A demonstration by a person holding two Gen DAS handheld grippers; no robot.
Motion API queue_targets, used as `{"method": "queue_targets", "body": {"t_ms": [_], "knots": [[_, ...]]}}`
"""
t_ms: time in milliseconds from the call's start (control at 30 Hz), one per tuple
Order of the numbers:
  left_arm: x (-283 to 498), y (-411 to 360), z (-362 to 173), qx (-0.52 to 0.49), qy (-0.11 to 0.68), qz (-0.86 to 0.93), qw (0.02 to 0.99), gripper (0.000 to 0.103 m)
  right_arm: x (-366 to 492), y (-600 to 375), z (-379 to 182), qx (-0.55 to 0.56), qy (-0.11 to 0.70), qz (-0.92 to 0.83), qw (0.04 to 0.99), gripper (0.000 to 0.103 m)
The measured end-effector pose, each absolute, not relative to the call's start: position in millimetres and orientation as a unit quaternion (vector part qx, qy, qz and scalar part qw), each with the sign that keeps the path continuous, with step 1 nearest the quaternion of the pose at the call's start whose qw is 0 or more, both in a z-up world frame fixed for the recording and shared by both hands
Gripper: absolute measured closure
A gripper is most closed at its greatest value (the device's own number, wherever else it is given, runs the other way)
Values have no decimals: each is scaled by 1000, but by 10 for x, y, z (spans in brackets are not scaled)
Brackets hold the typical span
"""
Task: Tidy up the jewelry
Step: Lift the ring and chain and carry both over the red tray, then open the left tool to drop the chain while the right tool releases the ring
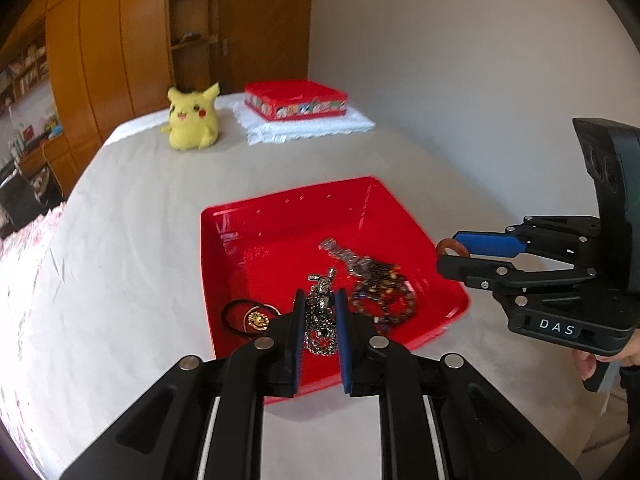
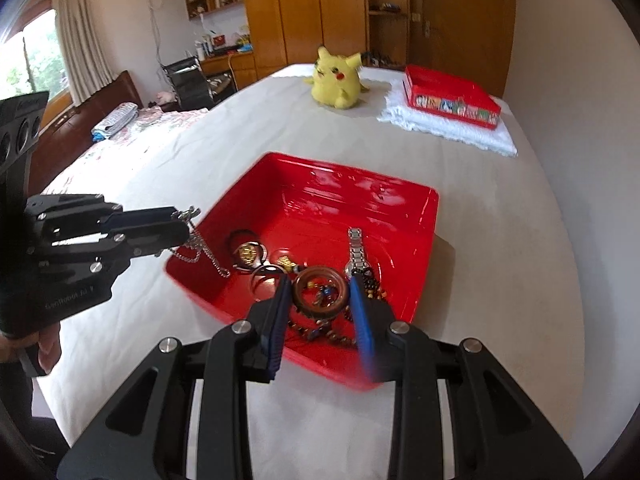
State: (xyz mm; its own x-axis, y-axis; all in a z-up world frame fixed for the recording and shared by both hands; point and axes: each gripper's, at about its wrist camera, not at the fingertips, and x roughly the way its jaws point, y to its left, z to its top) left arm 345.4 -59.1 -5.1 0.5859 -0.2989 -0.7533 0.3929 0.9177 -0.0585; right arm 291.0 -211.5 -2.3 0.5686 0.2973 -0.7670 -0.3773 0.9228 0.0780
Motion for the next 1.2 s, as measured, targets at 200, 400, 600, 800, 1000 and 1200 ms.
{"method": "queue_targets", "body": {"t_ms": [200, 400, 600, 800, 1000, 1200], "knots": [[3693, -594, -319, 54, 429, -184, 882, 89, 3198, -2058, -265, -43, 443, 180, 877, 75], [3852, -598, -505, 48, 444, -178, 877, 89, 3444, -1958, -448, -48, 460, 170, 870, 75], [3951, -570, -651, 45, 453, -169, 874, 89, 3569, -1892, -609, -49, 472, 171, 864, 75], [4029, -534, -797, 44, 462, -166, 870, 89, 3643, -1832, -761, -54, 483, 172, 857, 75], [4080, -524, -888, 43, 468, -165, 867, 89, 3679, -1799, -811, -57, 487, 172, 855, 75], [4101, -527, -951, 44, 473, -164, 865, 89, 3724, -1784, -890, -59, 497, 169, 849, 73]]}}
